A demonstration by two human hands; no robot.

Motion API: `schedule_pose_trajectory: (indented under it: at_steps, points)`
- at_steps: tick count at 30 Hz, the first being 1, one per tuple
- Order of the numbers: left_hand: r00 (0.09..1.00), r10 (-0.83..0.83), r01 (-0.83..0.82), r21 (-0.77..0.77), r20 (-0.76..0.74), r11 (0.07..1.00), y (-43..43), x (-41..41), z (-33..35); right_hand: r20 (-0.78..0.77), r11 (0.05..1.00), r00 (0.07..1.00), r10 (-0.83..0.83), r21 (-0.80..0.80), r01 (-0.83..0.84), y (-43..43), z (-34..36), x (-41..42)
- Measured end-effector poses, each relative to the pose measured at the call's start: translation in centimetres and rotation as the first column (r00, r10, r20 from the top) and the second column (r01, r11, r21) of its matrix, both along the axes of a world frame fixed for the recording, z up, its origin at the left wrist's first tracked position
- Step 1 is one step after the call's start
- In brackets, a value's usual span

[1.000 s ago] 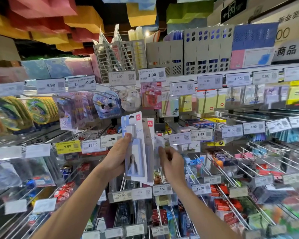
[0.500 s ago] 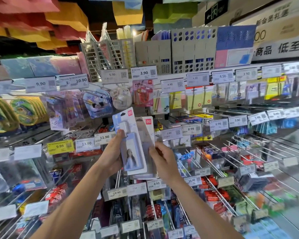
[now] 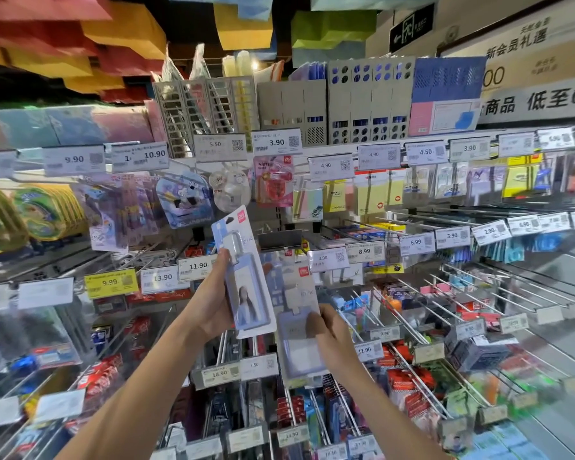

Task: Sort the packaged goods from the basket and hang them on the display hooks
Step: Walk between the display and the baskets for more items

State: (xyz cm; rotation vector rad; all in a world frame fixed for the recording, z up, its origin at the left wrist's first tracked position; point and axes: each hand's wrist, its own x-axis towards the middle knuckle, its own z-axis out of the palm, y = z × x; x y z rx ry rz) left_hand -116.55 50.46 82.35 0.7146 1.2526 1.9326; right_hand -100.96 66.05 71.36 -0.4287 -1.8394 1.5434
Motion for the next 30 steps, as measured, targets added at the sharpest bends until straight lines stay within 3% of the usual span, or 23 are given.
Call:
schedule_pose_trajectory:
  at_steps: [9, 16, 21, 24, 26, 30]
  points:
    - [0.998, 0.054, -0.055, -0.027, -0.030, 0.998, -0.1, -0.5, -0.4, 0.017, 0.998, 0.999, 0.039, 0.048, -0.040, 0.3, 1.6, -2.7]
    - [0.995, 0.060, -0.065, -0.046, -0.085, 0.997, -0.5, 0.3, 0.2, 0.245, 0.995, 0.966, -0.081, 0.073, 0.065, 2.7, 3.2, -6.7]
    - [0.991, 0.100, -0.104, -0.041, -0.088, 0.994, -0.4, 0.7, 0.4, 0.250, 0.989, 0.957, -0.146, 0.004, 0.150, 3.3, 3.4, -8.0]
    - [0.988, 0.113, -0.122, -0.078, -0.105, 0.990, -0.4, 0.7, 0.5, 0.286, 0.950, 0.908, -0.306, 0.155, 0.271, 3.5, 3.0, -8.1]
    - [0.981, 0.128, -0.143, -0.103, -0.144, 0.984, -0.5, 1.0, 0.9, 0.216, 0.946, 0.924, -0.315, 0.152, 0.287, 2.7, 3.5, -7.1]
    - [0.984, 0.132, -0.144, -0.100, -0.124, 0.984, -0.2, 1.7, 1.2, -0.097, 0.999, 0.994, 0.047, 0.003, -0.047, -0.1, 5.8, -4.0]
